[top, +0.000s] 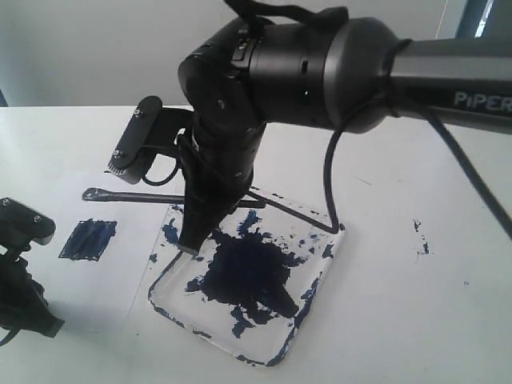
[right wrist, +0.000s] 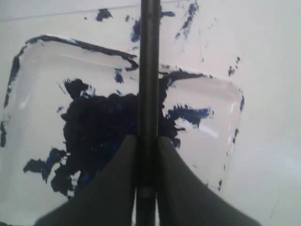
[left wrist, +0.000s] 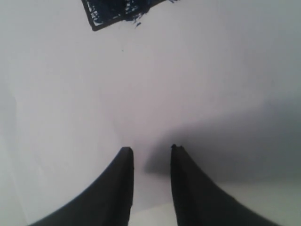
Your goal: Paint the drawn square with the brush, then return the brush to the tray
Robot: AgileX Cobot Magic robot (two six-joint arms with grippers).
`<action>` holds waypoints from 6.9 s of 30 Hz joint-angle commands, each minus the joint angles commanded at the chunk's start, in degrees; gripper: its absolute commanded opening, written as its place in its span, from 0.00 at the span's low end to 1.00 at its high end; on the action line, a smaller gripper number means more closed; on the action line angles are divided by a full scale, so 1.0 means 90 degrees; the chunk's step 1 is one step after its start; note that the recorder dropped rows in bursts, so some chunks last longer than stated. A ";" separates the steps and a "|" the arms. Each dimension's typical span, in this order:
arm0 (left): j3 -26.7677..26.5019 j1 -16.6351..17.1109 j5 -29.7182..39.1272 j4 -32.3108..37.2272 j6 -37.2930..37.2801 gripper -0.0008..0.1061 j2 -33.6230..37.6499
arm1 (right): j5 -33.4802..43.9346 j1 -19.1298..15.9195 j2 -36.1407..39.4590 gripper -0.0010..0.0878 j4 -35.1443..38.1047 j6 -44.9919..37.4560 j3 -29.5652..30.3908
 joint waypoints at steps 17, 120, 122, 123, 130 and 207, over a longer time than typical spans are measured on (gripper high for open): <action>-0.0415 0.0000 0.0813 0.0017 0.0027 0.33 -0.1730 | 0.1466 -0.0572 -0.2135 0.01 0.0393 0.0733 0.0292; 0.1079 -0.0013 0.1818 -0.2277 0.0888 0.01 -0.8291 | -0.7797 -0.0551 -0.7445 0.01 0.0977 0.2059 0.8523; 0.1079 -0.0013 0.1812 -0.2289 0.0888 0.01 -0.8291 | -0.7758 -0.0551 -0.7633 0.01 0.0977 0.2059 0.8523; 0.1079 -0.0013 0.1812 -0.2289 0.0888 0.01 -0.8291 | -0.7760 -0.0575 -0.7760 0.01 0.0977 0.2059 0.8523; 0.1087 0.0709 0.1813 -0.2288 0.0888 0.01 -0.8772 | -0.7758 -0.1750 -0.9459 0.01 0.0977 0.2059 0.8523; 0.3115 0.1721 0.1147 -0.2241 0.2445 0.01 -0.9930 | -0.3867 -0.5574 -1.1681 0.01 0.1410 0.2947 0.9849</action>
